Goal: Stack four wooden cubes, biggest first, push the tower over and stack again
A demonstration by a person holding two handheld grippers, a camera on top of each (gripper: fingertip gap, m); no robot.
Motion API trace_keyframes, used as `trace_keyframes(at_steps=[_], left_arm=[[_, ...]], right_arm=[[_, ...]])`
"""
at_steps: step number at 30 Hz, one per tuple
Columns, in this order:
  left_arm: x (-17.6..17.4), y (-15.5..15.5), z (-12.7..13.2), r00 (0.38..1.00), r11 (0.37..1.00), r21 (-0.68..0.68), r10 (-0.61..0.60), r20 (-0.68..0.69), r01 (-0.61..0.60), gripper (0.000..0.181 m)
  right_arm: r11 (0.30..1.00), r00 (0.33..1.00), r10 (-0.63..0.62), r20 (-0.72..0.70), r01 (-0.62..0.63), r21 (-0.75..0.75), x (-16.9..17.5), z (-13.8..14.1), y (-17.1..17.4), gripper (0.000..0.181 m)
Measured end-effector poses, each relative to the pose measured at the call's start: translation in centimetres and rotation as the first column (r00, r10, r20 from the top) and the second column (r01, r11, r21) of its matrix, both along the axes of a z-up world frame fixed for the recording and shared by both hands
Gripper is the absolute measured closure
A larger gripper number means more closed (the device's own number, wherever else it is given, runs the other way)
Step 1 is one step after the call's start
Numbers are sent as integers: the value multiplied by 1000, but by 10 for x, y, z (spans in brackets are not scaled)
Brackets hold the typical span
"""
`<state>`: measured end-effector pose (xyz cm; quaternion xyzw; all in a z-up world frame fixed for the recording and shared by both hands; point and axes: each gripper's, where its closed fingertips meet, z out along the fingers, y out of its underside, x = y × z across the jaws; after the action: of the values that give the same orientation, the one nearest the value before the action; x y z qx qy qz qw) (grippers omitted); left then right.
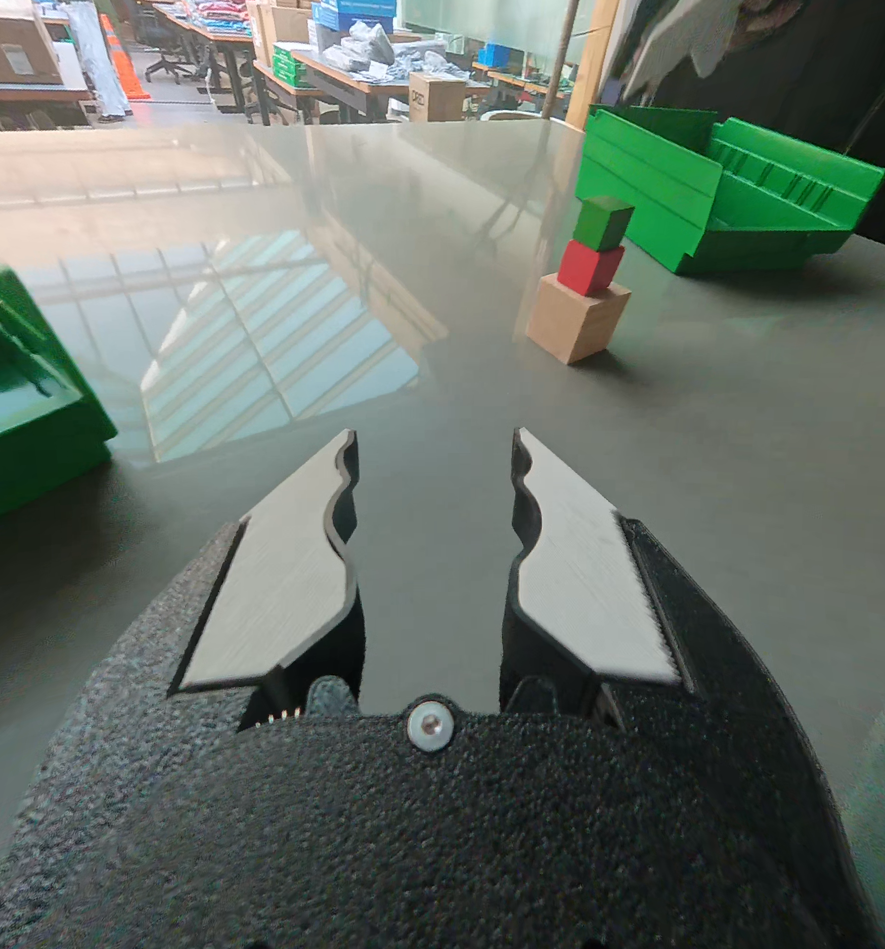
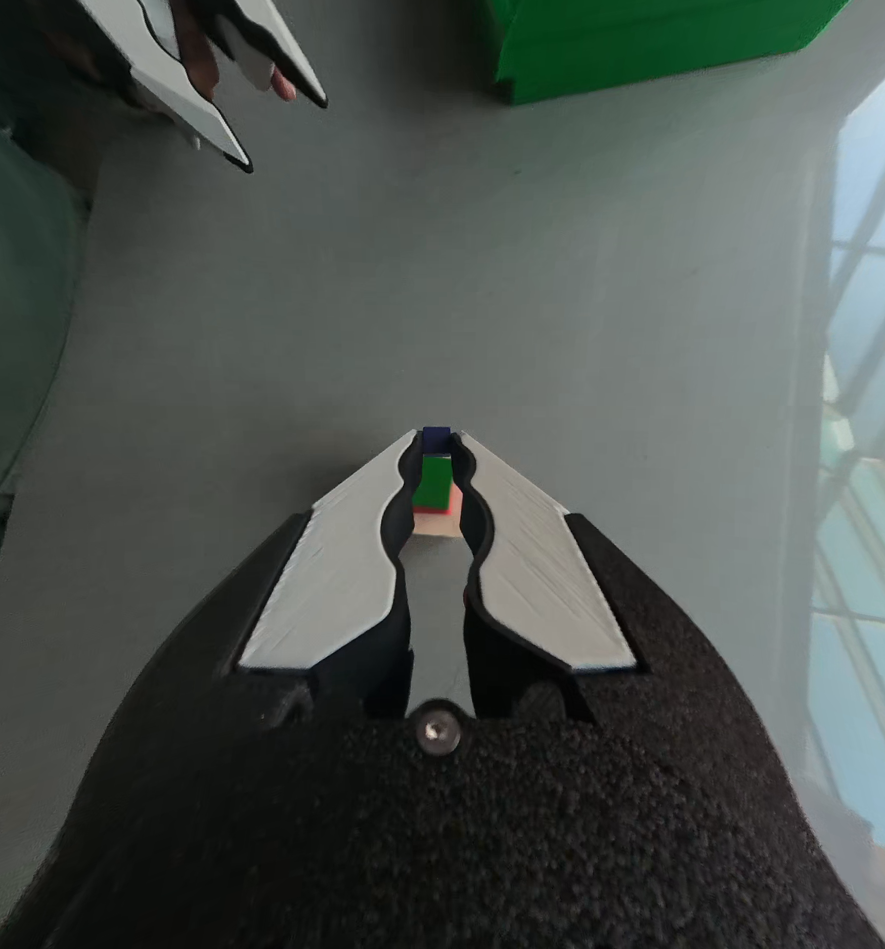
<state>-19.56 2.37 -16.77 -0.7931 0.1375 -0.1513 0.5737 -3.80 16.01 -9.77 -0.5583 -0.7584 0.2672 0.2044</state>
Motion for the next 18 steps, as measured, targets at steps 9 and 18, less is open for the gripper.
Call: trace_keyframes(at_steps=[9,18], left_arm=[[20,-9,11,998,999,16,-51,-40,51,122],[18,-7,11,998,999,14,-43,-43,44,122]], right_arm=[[999,999,-41,35,41,12,9,-28,-5,171],[999,997,-50,65,48,22,8,-39,0,171]])
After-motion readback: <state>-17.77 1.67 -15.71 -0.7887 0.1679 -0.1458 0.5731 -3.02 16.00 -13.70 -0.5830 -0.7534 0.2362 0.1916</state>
